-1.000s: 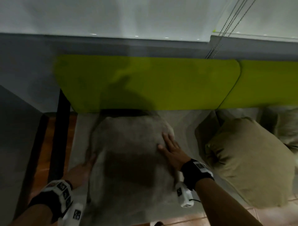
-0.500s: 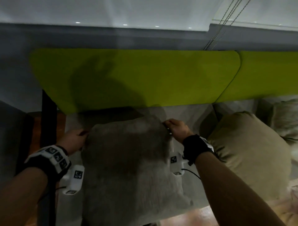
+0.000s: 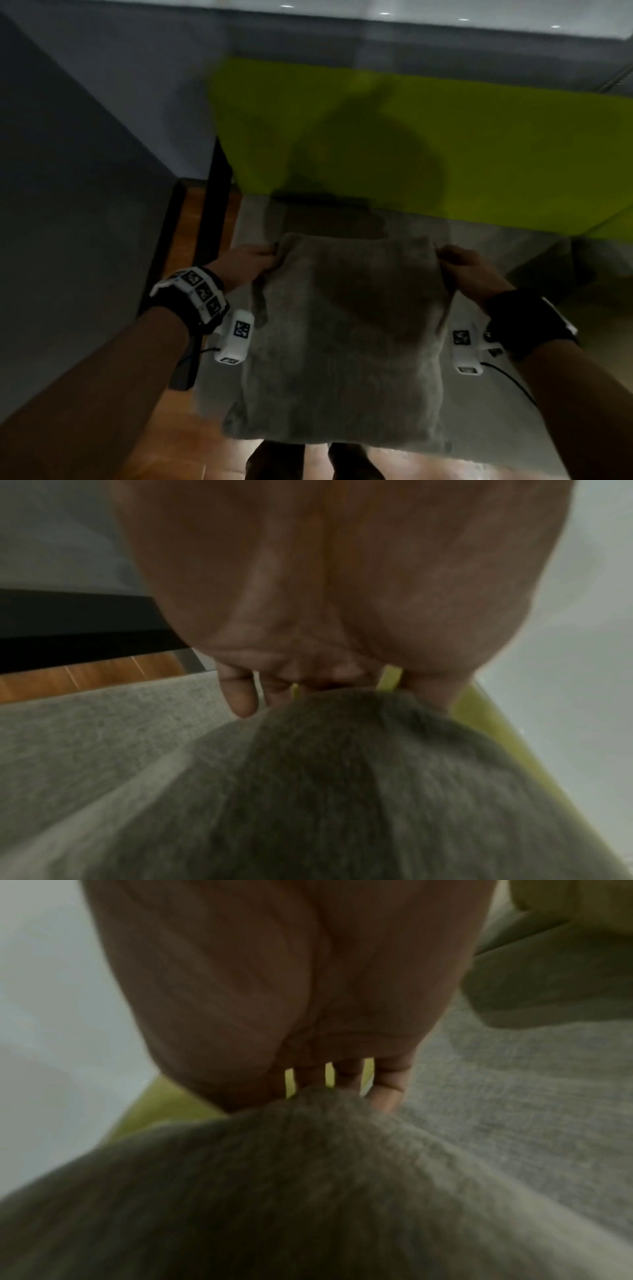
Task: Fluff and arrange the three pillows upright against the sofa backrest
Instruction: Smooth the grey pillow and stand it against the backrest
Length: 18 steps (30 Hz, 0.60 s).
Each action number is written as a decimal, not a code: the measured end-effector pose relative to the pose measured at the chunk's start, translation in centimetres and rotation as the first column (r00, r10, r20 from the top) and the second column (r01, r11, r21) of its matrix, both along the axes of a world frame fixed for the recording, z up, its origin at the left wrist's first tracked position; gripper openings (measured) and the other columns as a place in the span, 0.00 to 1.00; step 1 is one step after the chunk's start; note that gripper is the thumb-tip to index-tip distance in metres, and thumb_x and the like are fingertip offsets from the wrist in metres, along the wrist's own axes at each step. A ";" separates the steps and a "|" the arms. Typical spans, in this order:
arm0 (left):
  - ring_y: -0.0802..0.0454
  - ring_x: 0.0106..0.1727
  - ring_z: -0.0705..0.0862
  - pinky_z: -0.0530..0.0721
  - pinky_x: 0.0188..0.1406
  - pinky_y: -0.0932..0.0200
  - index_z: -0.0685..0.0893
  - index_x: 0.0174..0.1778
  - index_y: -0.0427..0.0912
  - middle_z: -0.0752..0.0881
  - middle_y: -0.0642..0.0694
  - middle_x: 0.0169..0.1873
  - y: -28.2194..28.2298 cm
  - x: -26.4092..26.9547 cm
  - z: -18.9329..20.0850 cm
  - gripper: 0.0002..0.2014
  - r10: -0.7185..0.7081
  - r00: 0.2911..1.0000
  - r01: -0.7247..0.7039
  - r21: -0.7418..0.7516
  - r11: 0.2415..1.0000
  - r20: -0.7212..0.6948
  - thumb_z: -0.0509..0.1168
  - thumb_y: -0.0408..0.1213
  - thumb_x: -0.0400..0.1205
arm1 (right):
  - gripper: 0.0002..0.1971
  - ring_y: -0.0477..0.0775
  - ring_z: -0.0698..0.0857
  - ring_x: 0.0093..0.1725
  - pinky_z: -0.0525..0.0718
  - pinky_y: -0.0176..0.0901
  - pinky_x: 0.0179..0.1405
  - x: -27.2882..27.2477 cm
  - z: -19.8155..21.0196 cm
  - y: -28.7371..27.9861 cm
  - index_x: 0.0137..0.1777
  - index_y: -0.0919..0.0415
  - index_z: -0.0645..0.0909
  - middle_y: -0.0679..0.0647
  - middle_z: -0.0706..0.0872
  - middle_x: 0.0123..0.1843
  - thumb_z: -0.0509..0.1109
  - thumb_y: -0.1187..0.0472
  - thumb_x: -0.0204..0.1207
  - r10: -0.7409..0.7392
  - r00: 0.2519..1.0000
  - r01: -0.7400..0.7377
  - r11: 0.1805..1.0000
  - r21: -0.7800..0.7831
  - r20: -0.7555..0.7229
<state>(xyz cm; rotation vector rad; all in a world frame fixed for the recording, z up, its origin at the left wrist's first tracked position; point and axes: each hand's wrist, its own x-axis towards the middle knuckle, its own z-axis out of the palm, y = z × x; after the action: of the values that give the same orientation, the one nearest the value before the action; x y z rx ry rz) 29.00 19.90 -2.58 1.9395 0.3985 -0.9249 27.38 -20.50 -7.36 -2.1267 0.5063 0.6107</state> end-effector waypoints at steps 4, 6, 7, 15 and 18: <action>0.47 0.55 0.86 0.84 0.57 0.51 0.89 0.53 0.46 0.89 0.44 0.51 0.4 -0.7 -0.5 0.08 -0.027 0.981 0.020 0.040 0.999 0.193 0.70 0.41 0.81 | 0.12 0.64 0.88 0.53 0.87 0.58 0.56 -0.4 0.6 -1.3 0.50 0.46 0.84 0.59 0.91 0.53 0.66 0.40 0.80 -0.171 0.981 0.182 0.975 -0.124 0.091; 0.46 0.50 0.84 0.82 0.46 0.54 0.85 0.45 0.51 0.87 0.46 0.43 0.7 -0.6 -0.9 0.05 0.200 0.943 -0.199 -0.031 0.979 0.267 0.71 0.35 0.82 | 0.10 0.66 0.88 0.55 0.87 0.57 0.54 -0.6 0.5 -1.9 0.55 0.49 0.84 0.61 0.91 0.56 0.65 0.45 0.86 -0.182 0.973 0.206 0.960 -0.188 0.139; 0.45 0.50 0.83 0.82 0.46 0.53 0.82 0.44 0.52 0.85 0.46 0.43 0.8 -0.4 -1.2 0.07 0.326 0.903 -0.315 -0.087 0.945 0.279 0.71 0.34 0.81 | 0.11 0.68 0.88 0.57 0.86 0.57 0.55 -0.7 0.2 -2.1 0.58 0.50 0.84 0.62 0.90 0.58 0.65 0.46 0.87 -0.186 0.968 0.221 0.951 -0.214 0.171; 0.43 0.54 0.86 0.85 0.57 0.45 0.82 0.57 0.39 0.87 0.40 0.50 0.4 -1.5 -2.1 0.19 0.323 0.787 -0.376 -0.007 0.927 0.526 0.80 0.37 0.75 | 0.18 0.59 0.89 0.57 0.86 0.57 0.60 -0.4 2.0 -2.0 0.59 0.46 0.84 0.51 0.89 0.59 0.81 0.46 0.72 0.125 0.992 -0.126 0.991 0.041 0.015; 0.46 0.54 0.87 0.84 0.57 0.51 0.87 0.60 0.42 0.89 0.43 0.52 0.0 -1.2 -2.7 0.19 0.318 0.808 -0.388 0.041 0.921 0.496 0.79 0.44 0.76 | 0.12 0.57 0.87 0.53 0.81 0.45 0.52 0.8 1.3 -2.4 0.58 0.53 0.82 0.53 0.87 0.53 0.78 0.58 0.78 0.207 0.978 -0.209 0.974 -0.086 -0.029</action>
<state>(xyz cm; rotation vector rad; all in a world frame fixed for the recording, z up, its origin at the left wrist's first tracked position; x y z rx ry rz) 27.76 19.88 -5.24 2.0457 0.5164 -0.1554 28.20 -22.87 -6.03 -2.2785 0.3282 0.7386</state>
